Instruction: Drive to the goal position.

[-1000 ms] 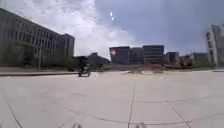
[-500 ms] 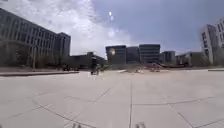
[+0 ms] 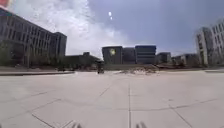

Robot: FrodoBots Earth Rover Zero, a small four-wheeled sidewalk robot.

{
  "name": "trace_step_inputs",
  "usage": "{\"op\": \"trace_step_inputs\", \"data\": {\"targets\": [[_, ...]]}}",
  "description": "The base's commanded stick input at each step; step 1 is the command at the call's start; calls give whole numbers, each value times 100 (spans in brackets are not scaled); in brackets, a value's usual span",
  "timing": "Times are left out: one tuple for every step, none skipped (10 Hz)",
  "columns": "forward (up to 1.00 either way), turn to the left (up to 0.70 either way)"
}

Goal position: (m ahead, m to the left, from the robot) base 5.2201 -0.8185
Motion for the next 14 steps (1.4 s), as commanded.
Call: {"op": "trace_step_inputs", "data": {"targets": [[45,-24],[45,-24],[45,-8],[45,3],[45,3],[45,3],[45,3],[45,3],[45,3],[45,3],[45,3],[45,3],[45,3],[45,3]]}}
